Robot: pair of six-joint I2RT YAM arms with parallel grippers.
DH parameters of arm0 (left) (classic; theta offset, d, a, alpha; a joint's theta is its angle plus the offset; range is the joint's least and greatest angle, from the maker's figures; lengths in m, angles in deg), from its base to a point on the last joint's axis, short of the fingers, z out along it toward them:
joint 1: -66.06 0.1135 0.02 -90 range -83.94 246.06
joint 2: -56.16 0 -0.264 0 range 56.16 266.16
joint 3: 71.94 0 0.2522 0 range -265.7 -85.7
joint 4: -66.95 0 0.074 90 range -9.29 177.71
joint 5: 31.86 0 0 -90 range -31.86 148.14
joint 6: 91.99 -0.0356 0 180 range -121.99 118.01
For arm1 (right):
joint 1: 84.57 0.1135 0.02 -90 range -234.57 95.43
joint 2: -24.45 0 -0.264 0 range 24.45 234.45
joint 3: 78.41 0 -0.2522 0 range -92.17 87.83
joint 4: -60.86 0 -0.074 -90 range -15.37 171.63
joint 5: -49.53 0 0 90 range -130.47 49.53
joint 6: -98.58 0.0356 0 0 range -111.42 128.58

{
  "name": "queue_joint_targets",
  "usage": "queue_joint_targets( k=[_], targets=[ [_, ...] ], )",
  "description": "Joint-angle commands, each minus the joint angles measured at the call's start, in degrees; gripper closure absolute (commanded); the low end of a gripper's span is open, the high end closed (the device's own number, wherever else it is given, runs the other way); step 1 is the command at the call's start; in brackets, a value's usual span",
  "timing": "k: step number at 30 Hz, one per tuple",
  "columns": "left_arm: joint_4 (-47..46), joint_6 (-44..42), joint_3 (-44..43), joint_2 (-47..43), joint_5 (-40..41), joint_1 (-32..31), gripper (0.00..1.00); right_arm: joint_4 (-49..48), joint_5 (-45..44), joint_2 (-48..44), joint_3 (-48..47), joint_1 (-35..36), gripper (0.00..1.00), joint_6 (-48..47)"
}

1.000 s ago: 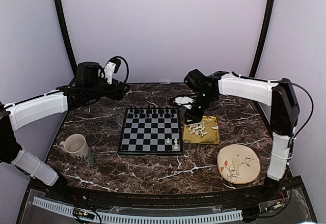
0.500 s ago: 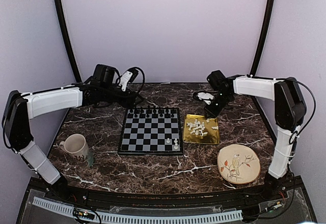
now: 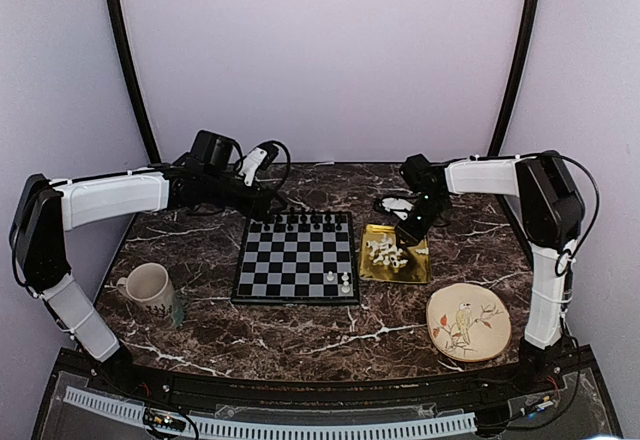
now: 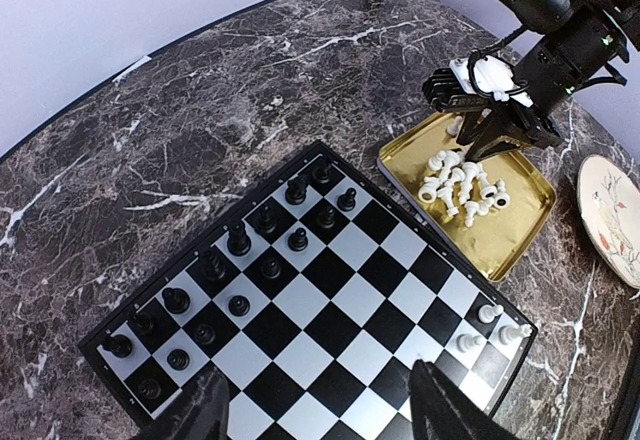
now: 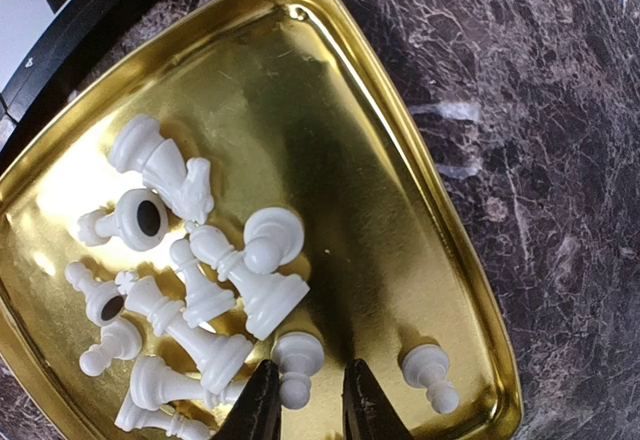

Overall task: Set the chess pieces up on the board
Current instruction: Pick up the pawn from the storage box.

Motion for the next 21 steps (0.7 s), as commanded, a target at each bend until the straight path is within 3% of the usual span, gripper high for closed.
queue_joint_targets(
  k=[1, 8, 21],
  targets=[
    [0.94, -0.29, -1.9, 0.21, -0.95, -0.36, 0.36, -0.14, 1.06, 0.74, -1.31, -0.2, 0.81, 0.05],
    [1.11, -0.22, -2.08, 0.47, -1.06, -0.5, 0.36, -0.15, 1.23, -0.11, -1.69, -0.2, 0.94, -0.16],
    [1.67, -0.02, -2.44, 0.13, -1.42, -0.68, 0.35, 1.02, 1.05, -6.44, -2.5, -0.54, 0.97, -0.77]
  ],
)
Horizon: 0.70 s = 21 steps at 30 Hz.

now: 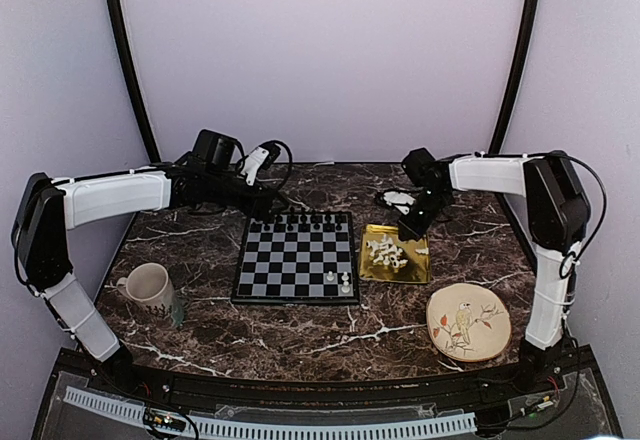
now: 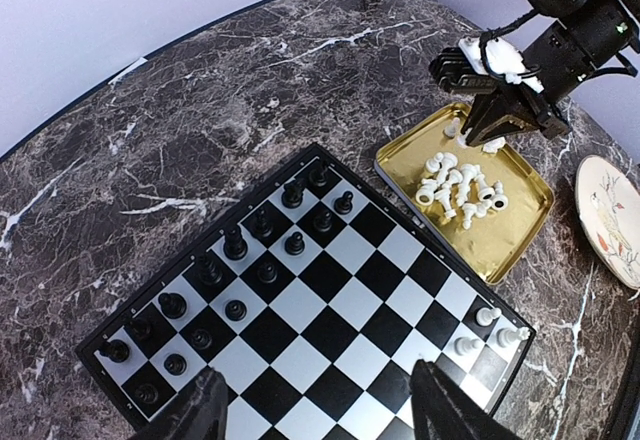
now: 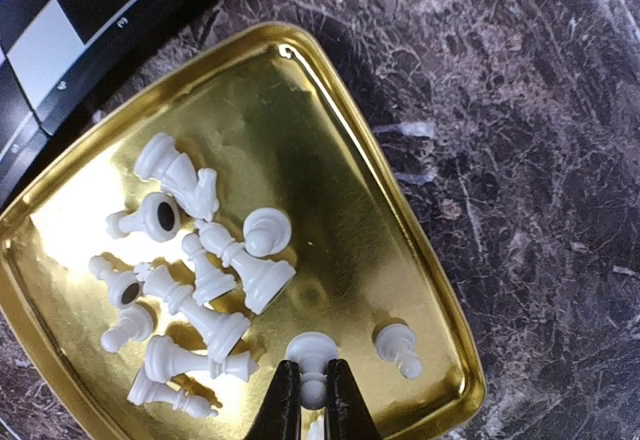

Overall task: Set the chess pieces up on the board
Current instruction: Pick up the pawn from the storage box, then place the pawn at f2.

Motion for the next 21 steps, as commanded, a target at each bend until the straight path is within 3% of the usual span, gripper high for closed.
queue_joint_targets(
  k=[1, 5, 8, 15, 21],
  targets=[
    [1.39, 0.0, -1.54, -0.83, -1.24, -0.54, 0.35, 1.26, 2.77, -5.05, -2.52, -0.33, 0.97, -0.57],
    [1.14, 0.38, -1.45, -1.87, -0.25, -0.55, 0.35, 2.14, 6.91, -6.72, -3.39, 2.16, 0.97, -1.16],
    [2.05, 1.49, -1.93, -2.59, 6.09, -0.48, 0.34, 3.71, 6.71, -6.28, -5.28, 6.78, 0.97, -2.5],
    [0.42, 1.67, 0.18, -7.18, 18.46, -0.37, 0.33, 8.03, 3.25, 0.23, -13.37, 19.05, 0.97, -5.13],
    [-2.11, 2.57, 2.68, -11.7, 27.53, 0.23, 0.29, 11.37, 3.17, 8.57, -21.49, 24.98, 0.97, -4.98]
  ],
)
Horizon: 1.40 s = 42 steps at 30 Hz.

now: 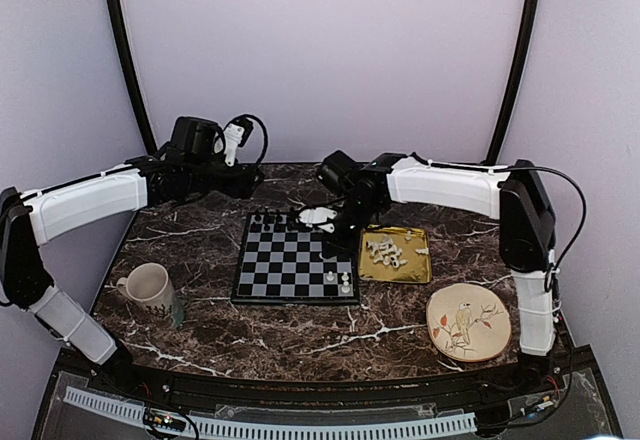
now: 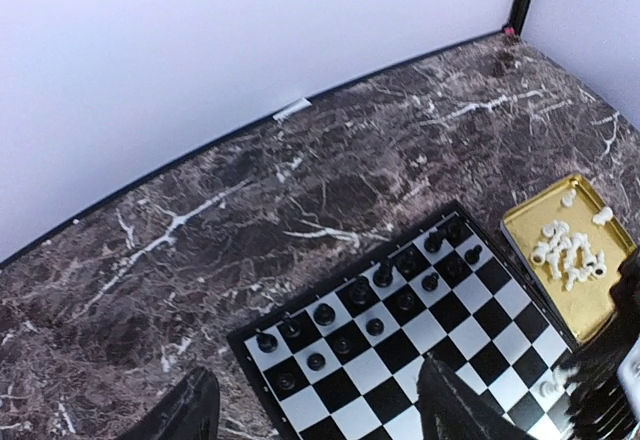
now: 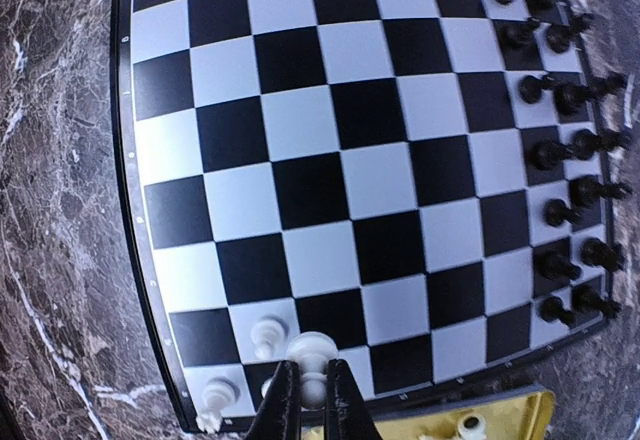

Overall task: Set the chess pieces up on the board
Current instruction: Place the pawn at f2.

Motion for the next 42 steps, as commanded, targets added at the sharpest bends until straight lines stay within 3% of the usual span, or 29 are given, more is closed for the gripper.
queue_joint_targets(
  k=[1, 9, 26, 39, 42],
  targets=[
    [-3.26, 0.68, 2.53, -5.16, 7.59, 0.63, 0.29, 4.45, -0.94, 5.76, -5.29, 2.71, 0.96, -0.46],
    [-3.19, 0.6, 2.57, -5.61, 5.84, 1.05, 0.29, 6.57, -2.74, 11.94, -10.5, 4.71, 0.96, -0.21],
    [-3.68, 0.51, 2.92, -6.07, 5.57, 1.23, 0.29, 7.79, -1.76, 13.26, -10.41, 5.87, 0.94, -0.66],
    [-3.54, 0.51, 2.84, -5.62, 4.71, 1.35, 0.29, 6.64, -3.78, 13.03, -10.99, 5.85, 0.73, 0.14],
    [-3.48, 0.42, 2.83, -5.53, 4.64, 1.34, 0.29, 8.4, -1.27, 11.53, -11.37, 5.85, 0.6, -0.6]
  ],
)
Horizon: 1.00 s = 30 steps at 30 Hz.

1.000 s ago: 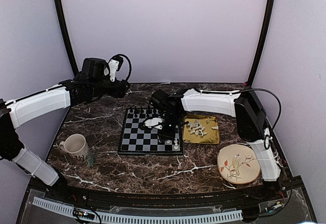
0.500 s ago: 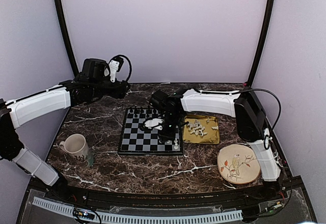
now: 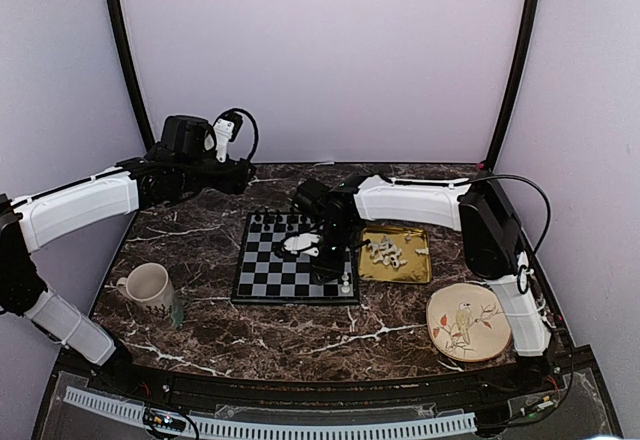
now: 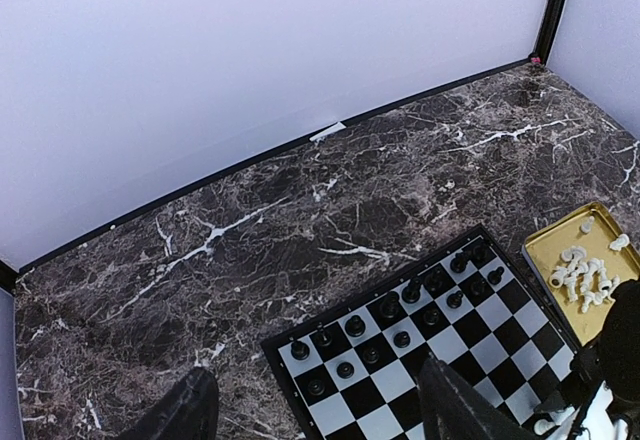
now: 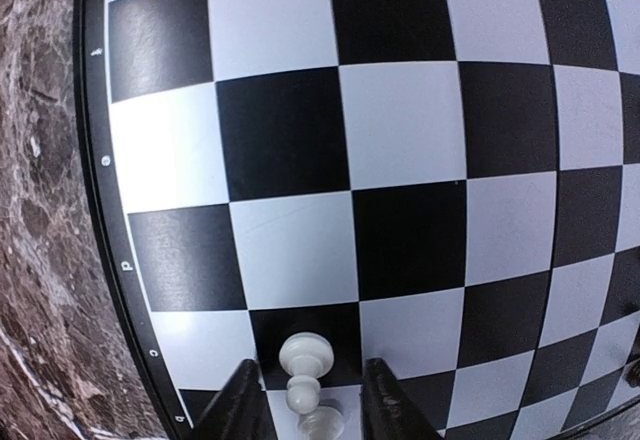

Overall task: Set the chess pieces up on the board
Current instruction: Place the pawn at f2, then pick up the pawn from the storage box.

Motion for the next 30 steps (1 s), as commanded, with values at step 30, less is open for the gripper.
queue_joint_targets(
  k=[30],
  targets=[
    [-0.48, -0.91, -0.56, 2.94, -18.72, 0.52, 0.32, -16.77, 3.94, -27.44, 38.58, -26.81, 0.7, 1.83]
  ],
)
